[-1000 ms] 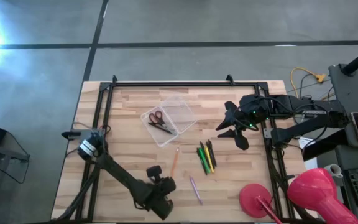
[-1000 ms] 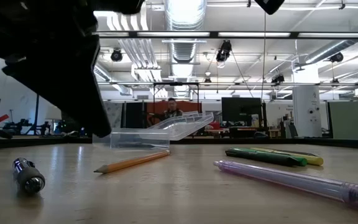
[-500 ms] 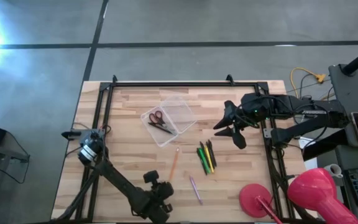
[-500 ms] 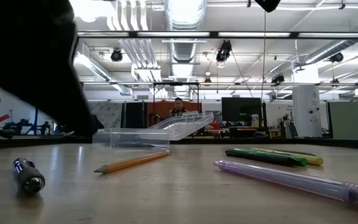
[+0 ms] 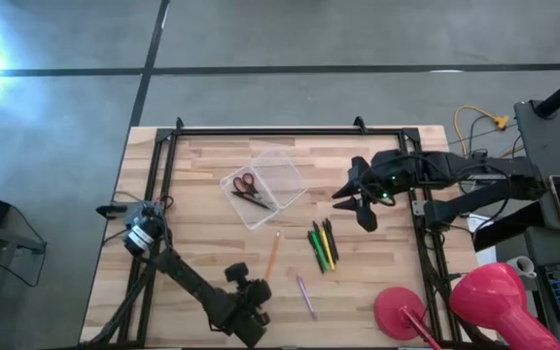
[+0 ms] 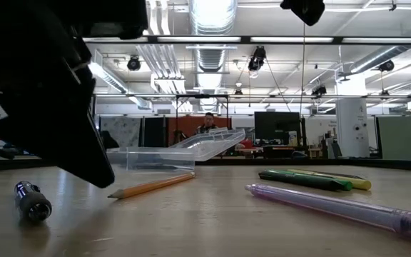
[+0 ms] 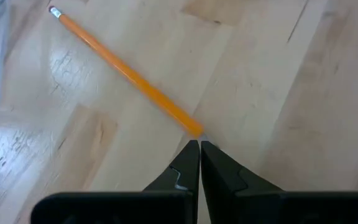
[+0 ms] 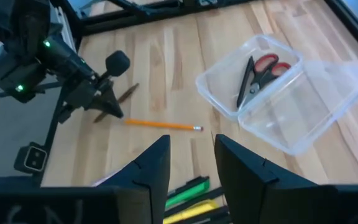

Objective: Pick & place school supplies into a supply box
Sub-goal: Put the yellow pencil into the transparent supply box

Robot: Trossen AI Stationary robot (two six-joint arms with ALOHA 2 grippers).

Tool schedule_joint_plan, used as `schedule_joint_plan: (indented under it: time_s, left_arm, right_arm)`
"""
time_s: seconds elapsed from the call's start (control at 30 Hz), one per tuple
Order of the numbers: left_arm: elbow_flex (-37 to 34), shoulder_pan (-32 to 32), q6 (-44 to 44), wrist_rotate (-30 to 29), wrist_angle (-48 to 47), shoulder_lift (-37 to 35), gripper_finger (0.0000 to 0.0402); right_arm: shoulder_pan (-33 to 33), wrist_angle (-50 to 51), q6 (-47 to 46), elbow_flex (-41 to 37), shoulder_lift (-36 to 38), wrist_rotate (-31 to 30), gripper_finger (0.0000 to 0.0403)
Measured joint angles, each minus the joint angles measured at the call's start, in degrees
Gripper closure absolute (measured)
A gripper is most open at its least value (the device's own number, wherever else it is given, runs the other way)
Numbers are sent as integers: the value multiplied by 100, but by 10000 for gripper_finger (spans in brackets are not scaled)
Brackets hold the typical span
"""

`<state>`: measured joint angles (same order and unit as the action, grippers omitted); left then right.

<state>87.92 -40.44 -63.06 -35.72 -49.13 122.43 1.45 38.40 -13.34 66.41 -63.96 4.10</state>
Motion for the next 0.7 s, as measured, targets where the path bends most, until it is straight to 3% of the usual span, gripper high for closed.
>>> schedule_joint_plan:
  time_s: [0.7]
  left_arm:
    - [-178, 113, 0, 70, 481, -26, 402]
  right_arm:
    - [4, -61, -170, -430, 0, 2, 281]
